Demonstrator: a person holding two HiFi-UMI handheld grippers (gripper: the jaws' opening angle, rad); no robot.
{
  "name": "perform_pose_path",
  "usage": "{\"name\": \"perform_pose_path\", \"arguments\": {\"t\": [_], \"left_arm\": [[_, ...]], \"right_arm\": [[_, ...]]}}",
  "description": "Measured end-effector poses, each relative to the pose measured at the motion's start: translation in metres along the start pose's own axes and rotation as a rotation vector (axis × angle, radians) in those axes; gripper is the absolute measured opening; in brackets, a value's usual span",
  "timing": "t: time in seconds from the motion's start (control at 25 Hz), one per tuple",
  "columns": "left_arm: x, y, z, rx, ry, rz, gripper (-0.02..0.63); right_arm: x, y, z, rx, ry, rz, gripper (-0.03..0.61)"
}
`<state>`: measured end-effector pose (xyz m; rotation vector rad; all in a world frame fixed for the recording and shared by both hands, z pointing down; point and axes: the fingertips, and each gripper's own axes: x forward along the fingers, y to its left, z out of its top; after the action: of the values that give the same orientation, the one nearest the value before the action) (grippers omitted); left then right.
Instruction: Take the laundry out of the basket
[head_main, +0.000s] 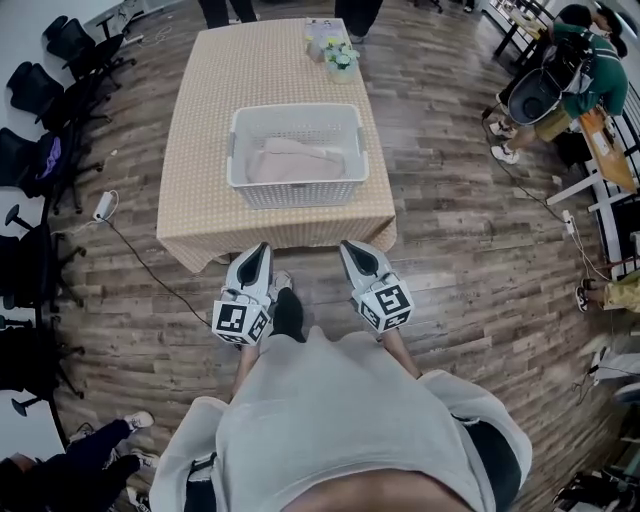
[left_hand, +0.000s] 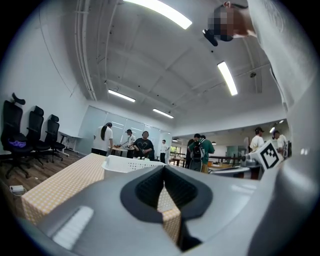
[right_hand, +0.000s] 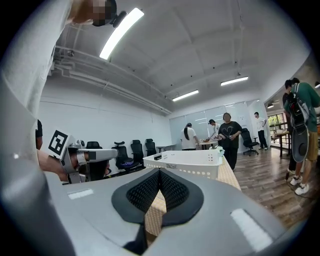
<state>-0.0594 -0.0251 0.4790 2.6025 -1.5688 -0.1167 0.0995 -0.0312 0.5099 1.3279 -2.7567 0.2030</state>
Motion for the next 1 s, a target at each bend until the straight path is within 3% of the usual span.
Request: {"name": "perform_pose_path", "arguments": {"t": [0.56,1.0], "left_arm": [[0.118,0.16,0.084,0.051,-0.066,-0.037,0.009],[0.167,0.206,0.097,0.065,-0.075,-0.074,0.009]], "right_arm": [[0.168,-0.058,0.103,-0.059,-0.079,-0.094,-0.002],[0.222,-0.087,0.121,-0.064,-0.102,-0.151,-0.002]]}}
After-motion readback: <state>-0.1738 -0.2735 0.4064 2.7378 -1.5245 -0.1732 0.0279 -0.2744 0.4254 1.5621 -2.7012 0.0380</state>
